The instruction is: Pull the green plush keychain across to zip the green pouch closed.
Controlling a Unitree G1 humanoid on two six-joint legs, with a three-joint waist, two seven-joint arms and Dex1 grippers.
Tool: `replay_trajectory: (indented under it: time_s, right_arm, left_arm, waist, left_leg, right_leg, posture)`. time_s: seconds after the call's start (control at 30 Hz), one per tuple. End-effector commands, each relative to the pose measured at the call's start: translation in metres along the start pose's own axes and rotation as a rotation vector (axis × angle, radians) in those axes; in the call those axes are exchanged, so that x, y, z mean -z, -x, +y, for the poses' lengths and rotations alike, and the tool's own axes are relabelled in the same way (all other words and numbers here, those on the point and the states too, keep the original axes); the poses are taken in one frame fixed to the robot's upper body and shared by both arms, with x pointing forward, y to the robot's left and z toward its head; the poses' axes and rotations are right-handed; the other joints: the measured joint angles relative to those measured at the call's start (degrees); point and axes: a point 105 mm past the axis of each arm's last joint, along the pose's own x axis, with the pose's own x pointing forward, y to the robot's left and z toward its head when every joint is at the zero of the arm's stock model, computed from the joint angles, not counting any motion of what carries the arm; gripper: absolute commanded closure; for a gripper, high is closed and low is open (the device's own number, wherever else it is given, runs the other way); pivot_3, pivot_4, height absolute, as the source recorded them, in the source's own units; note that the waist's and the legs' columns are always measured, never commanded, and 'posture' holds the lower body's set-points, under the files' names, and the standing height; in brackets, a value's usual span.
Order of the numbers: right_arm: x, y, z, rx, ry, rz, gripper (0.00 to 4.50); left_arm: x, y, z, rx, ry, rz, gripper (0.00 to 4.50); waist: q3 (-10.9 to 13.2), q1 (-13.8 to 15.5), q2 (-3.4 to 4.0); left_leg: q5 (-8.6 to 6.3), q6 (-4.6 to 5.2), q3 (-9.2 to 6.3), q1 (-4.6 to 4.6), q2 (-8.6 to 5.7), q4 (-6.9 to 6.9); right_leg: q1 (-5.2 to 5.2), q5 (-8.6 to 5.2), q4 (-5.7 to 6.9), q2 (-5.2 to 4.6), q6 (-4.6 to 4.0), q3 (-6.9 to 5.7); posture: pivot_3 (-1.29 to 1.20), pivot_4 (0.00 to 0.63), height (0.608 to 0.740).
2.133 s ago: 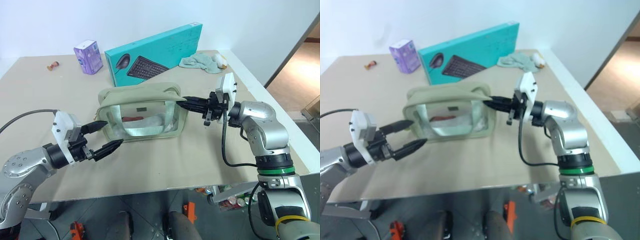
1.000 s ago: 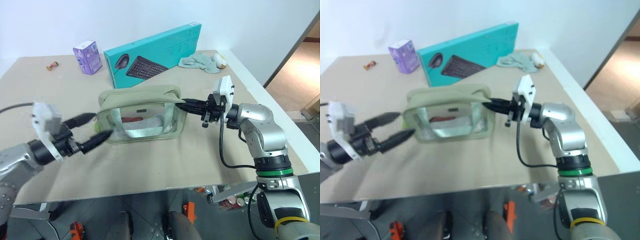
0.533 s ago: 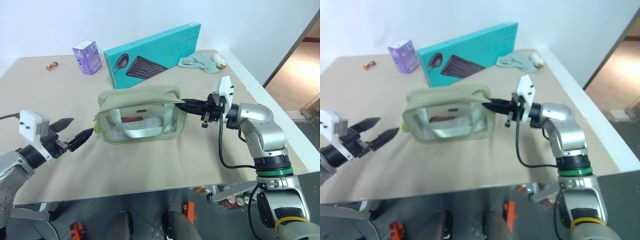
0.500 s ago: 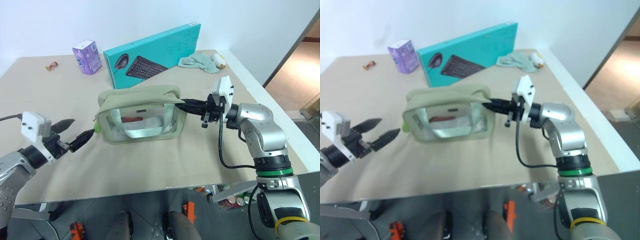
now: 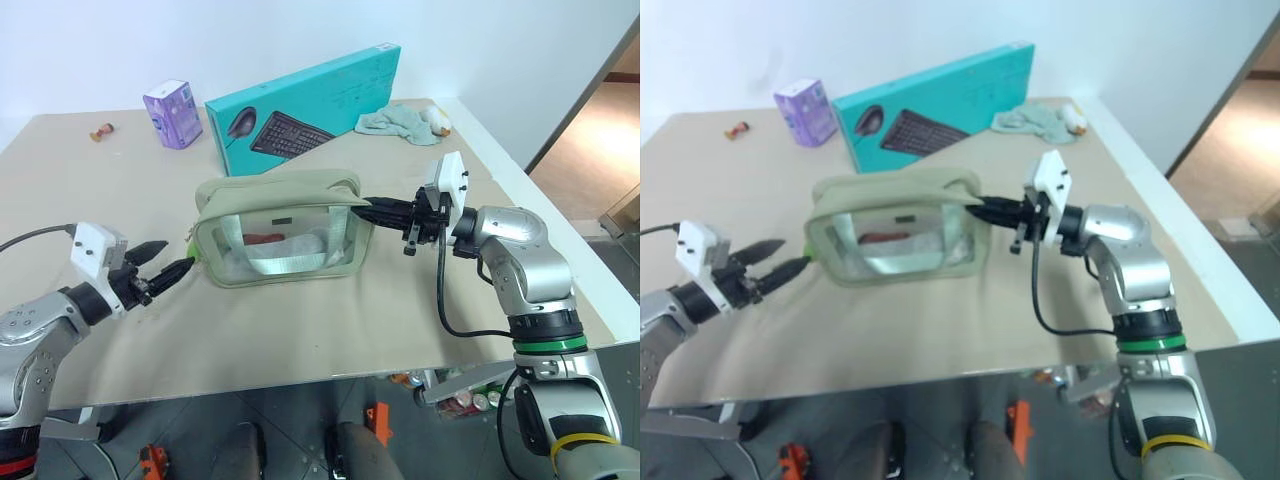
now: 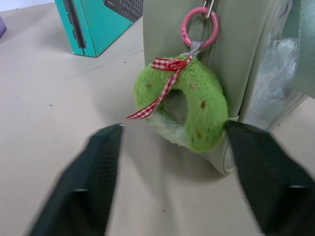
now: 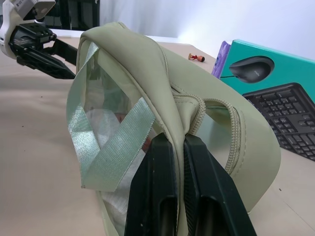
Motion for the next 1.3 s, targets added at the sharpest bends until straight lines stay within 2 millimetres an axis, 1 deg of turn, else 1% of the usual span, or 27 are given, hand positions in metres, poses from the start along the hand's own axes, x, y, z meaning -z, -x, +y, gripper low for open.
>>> replay_trajectory:
  time_s: [0.03, 0.07, 0.3, 0.57, 0.67, 0.7, 0.73, 1.07, 1.13, 1.3]
  right_arm:
    - [-0.015, 0.004, -0.002, 0.011, 0.062, -0.023, 4.5]
    - [-0.015, 0.004, -0.002, 0.012, 0.062, -0.023, 4.5]
    - [-0.014, 0.006, -0.003, 0.017, 0.064, -0.016, 4.5]
    - [-0.013, 0.007, -0.003, 0.02, 0.062, -0.012, 4.5]
    - [-0.013, 0.006, -0.002, 0.019, 0.061, -0.012, 4.5]
    - [-0.013, 0.006, -0.002, 0.019, 0.06, -0.012, 4.5]
    - [-0.013, 0.005, -0.002, 0.018, 0.06, -0.012, 4.5]
    - [-0.013, 0.005, -0.003, 0.017, 0.06, -0.01, 4.5]
    - [-0.012, 0.005, -0.002, 0.017, 0.061, -0.01, 4.5]
    - [-0.013, 0.006, -0.002, 0.018, 0.06, -0.011, 4.5]
  left_arm:
    - [-0.008, -0.003, 0.001, 0.013, -0.036, -0.04, 2.87]
    - [-0.009, -0.004, 0.002, 0.014, -0.045, -0.043, 3.15]
    - [-0.01, -0.01, 0.005, 0.014, -0.091, -0.051, 3.15]
    - [-0.012, -0.011, 0.004, 0.004, -0.128, -0.066, 3.15]
    - [-0.012, -0.01, 0.002, 0.009, -0.123, -0.078, 3.93]
    - [-0.013, -0.01, 0.002, 0.009, -0.125, -0.08, 4.3]
    - [-0.014, -0.011, 0.003, 0.005, -0.129, -0.084, 4.47]
    - [-0.016, -0.008, 0.005, -0.007, -0.126, -0.1, 4.47]
    - [-0.021, -0.006, 0.006, -0.019, -0.127, -0.119, 4.47]
    - [-0.043, 0.005, 0.016, -0.085, -0.14, -0.169, 4.47]
  waist:
    - [0.0, 0.0, 0.0]
    - [0.0, 0.0, 0.0]
    - [0.0, 0.0, 0.0]
    - [0.0, 0.0, 0.0]
    - [0.0, 0.0, 0.0]
    - [0.0, 0.0, 0.0]
    - [0.0, 0.0, 0.0]
    - [0.0, 0.0, 0.0]
    - [0.0, 0.0, 0.0]
    - [0.0, 0.0, 0.0]
  left_leg:
    - [0.0, 0.0, 0.0, 0.0, 0.0, 0.0]
    - [0.0, 0.0, 0.0, 0.0, 0.0, 0.0]
    - [0.0, 0.0, 0.0, -0.01, 0.0, 0.0]
    - [0.0, 0.0, 0.0, -0.02, 0.0, 0.0]
    - [0.0, 0.0, 0.0, -0.01, 0.0, 0.0]
    - [0.0, 0.0, 0.0, -0.02, 0.0, 0.0]
    - [0.0, 0.0, 0.0, -0.01, 0.0, 0.0]
    - [0.0, 0.0, 0.0, -0.02, 0.0, 0.0]
    - [0.0, 0.0, 0.0, -0.01, 0.0, 0.0]
    - [0.0, 0.0, -0.01, -0.02, 0.01, 0.0]
  right_leg:
    - [0.0, 0.0, 0.0, 0.0, 0.01, 0.0]
    - [0.0, 0.01, 0.0, 0.0, 0.01, 0.0]
    - [0.0, 0.03, 0.0, 0.0, 0.03, 0.0]
    - [0.0, 0.03, 0.0, 0.0, 0.04, 0.01]
    - [0.0, 0.03, 0.0, 0.0, 0.04, 0.01]
    - [0.0, 0.03, 0.0, 0.0, 0.04, 0.01]
    - [0.0, 0.03, 0.0, 0.0, 0.04, 0.01]
    - [0.0, 0.04, 0.0, 0.0, 0.04, 0.01]
    - [0.0, 0.04, 0.0, 0.0, 0.04, 0.01]
    - [0.0, 0.04, 0.0, 0.0, 0.05, 0.01]
  posture:
    - [0.0, 0.15, 0.74]
    - [0.0, 0.15, 0.74]
    - [0.0, 0.15, 0.74]
    - [0.0, 0.15, 0.74]
    - [0.0, 0.15, 0.74]
    - [0.0, 0.15, 0.74]
    - [0.0, 0.15, 0.74]
    - [0.0, 0.15, 0.74]
    - [0.0, 0.15, 0.74]
    - [0.0, 0.15, 0.74]
